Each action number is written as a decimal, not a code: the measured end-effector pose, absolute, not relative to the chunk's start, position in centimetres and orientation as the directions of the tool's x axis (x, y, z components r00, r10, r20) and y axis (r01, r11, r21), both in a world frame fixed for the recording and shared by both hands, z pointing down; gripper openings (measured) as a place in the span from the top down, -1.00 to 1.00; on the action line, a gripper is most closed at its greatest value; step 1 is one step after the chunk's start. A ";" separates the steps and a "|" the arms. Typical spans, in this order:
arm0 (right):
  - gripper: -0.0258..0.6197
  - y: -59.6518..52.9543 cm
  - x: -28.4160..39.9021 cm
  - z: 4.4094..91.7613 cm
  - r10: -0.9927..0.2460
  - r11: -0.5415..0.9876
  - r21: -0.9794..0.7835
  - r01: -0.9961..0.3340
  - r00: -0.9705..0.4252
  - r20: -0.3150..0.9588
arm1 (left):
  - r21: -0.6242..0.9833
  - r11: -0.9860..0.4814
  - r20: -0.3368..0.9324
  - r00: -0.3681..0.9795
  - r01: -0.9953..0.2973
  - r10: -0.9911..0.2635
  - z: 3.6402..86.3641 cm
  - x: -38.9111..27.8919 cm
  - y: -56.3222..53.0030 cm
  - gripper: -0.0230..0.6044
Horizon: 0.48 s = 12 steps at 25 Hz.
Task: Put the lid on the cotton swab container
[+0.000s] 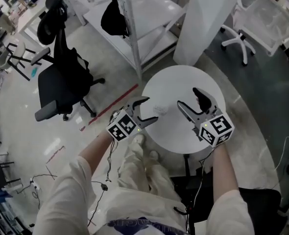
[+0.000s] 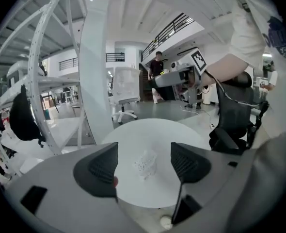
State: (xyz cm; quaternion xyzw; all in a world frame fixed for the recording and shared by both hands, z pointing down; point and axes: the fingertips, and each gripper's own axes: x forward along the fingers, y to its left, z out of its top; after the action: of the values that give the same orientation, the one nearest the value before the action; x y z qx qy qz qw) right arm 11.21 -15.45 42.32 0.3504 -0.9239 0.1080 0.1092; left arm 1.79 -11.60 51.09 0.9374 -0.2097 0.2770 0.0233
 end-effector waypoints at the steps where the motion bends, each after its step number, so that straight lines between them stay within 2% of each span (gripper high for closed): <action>1: -0.09 -15.9 10.9 43.1 -0.618 0.731 -0.135 -0.669 -0.733 0.283 | -0.065 -0.918 0.543 0.758 -0.391 -0.361 52.3 1.9 -11.8 -0.13; 12: 0.00 -17.5 5.9 51.3 -0.461 0.810 -0.153 -0.566 -0.776 0.431 | 0.014 -0.958 0.594 0.773 -0.286 -0.221 60.4 2.8 -13.2 -0.13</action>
State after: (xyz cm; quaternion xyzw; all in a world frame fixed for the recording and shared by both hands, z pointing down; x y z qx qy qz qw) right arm 5.94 -17.53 51.32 0.2754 -0.9321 0.1382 0.1902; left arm 2.80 -13.23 60.39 0.9401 -0.1348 0.3087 0.0519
